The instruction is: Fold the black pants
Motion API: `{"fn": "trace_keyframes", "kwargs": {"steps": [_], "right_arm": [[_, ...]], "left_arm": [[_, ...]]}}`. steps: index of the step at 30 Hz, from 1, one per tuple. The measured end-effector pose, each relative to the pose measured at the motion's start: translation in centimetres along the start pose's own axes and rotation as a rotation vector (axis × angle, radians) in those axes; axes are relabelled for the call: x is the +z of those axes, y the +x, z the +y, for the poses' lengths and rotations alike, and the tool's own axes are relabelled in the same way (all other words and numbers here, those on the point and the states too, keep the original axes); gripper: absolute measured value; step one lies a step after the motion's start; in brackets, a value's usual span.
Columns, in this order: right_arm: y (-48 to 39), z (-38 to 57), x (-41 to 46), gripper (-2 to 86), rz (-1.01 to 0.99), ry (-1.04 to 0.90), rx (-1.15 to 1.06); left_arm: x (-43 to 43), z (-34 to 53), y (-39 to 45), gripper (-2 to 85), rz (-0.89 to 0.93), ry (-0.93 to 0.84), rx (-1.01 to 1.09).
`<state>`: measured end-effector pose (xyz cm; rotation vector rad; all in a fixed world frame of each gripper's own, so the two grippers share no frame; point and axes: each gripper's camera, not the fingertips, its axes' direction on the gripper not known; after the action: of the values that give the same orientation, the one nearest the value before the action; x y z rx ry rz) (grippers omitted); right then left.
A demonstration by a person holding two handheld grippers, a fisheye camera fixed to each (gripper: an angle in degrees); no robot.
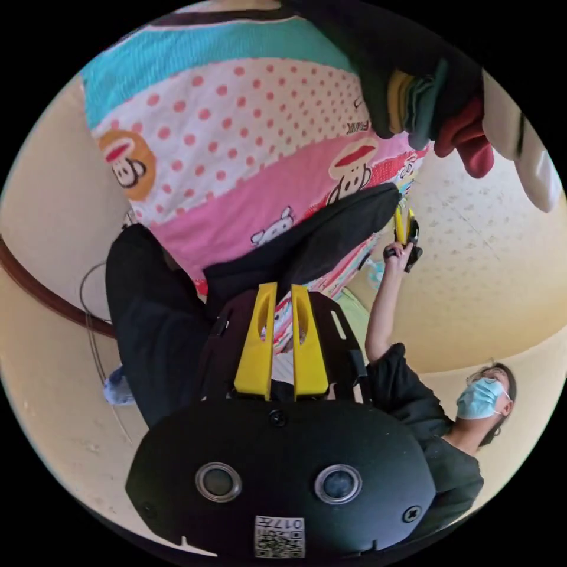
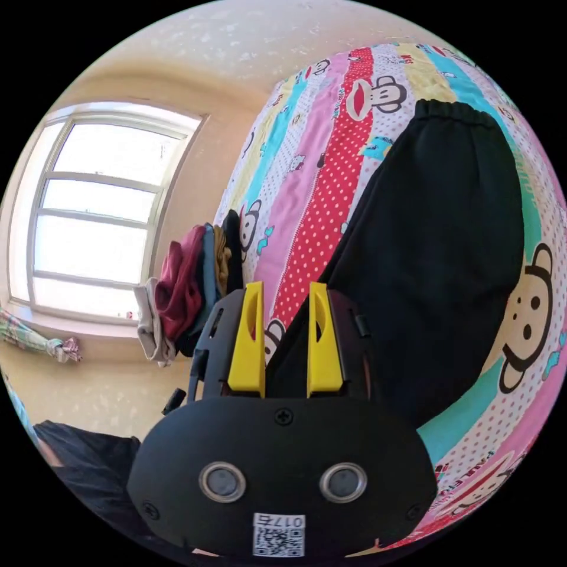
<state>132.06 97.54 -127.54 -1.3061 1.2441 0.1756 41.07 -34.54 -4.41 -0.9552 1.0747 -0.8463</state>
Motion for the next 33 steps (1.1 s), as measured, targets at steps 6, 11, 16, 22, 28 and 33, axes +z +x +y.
{"fn": "trace_keyframes", "kwargs": {"steps": [6,11,16,22,28,33], "right_arm": [[3.4,22.3,1.2,10.7,0.035,-0.159,0.135],[6.0,39.6,8.7,11.8,-0.165,-0.222,0.430],[3.8,41.9,12.8,8.9,-0.232,-0.155,0.463],[-1.0,39.6,9.6,4.2,-0.194,-0.409,0.252],[-1.0,44.5,4.7,5.3,-0.048,-0.495,0.323],[2.8,46.5,3.4,9.2,-0.048,-0.313,0.492]], "left_arm": [[1.0,-2.0,9.6,8.8,-0.316,-0.040,0.287],[9.7,-3.8,14.8,13.5,-0.544,-0.243,0.478],[16.3,-1.0,14.8,9.9,-0.746,-0.473,0.498],[15.9,4.3,15.4,6.3,-0.493,-0.608,0.536],[17.1,8.6,7.4,5.5,-0.394,-0.636,0.348],[18.5,10.9,9.3,7.5,-0.610,-0.473,0.521]]}}
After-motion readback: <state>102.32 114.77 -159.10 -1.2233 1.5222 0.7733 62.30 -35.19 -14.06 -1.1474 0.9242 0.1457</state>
